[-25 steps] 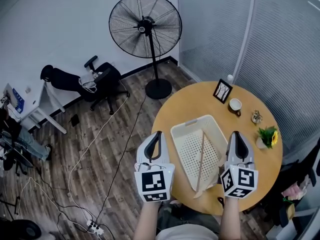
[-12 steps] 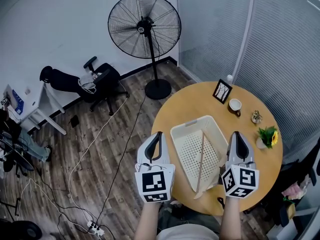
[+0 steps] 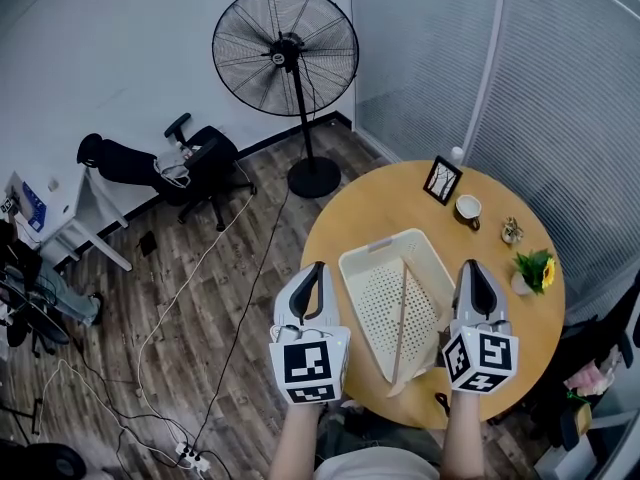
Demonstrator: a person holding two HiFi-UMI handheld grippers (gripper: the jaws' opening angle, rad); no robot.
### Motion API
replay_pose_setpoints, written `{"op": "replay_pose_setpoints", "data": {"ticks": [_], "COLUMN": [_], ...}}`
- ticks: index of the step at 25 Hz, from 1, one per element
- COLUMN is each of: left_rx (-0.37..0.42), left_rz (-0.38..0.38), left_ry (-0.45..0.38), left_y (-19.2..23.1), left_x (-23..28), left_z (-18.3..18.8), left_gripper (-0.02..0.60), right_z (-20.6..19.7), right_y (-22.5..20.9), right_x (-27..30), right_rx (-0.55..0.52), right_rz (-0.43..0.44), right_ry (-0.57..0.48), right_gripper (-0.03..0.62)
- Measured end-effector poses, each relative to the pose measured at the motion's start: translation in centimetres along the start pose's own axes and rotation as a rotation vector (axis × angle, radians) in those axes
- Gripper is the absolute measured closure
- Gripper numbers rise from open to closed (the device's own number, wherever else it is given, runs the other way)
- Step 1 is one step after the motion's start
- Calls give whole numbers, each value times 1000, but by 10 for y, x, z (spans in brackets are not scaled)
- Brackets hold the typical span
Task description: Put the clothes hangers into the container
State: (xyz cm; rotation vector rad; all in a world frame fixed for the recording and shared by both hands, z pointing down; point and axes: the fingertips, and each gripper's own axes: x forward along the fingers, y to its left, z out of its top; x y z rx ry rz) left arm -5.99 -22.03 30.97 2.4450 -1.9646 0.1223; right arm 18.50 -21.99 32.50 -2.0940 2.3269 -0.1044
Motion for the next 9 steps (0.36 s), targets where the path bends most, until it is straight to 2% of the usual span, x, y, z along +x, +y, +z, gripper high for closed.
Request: {"op": "replay_pose_setpoints", "data": {"ticks": [9], "left_rx": [-3], "left_rz": [6], "left_ry": [-1], "left_y": [2], "left_x": [-1], "left_z": [0], "left_gripper": [581], "right_z": [0], "right_y": [-1], "right_x": [-2], "right_rx": [0], "right_rz": [-5], "right_ry": [3], "right_gripper": [571]}}
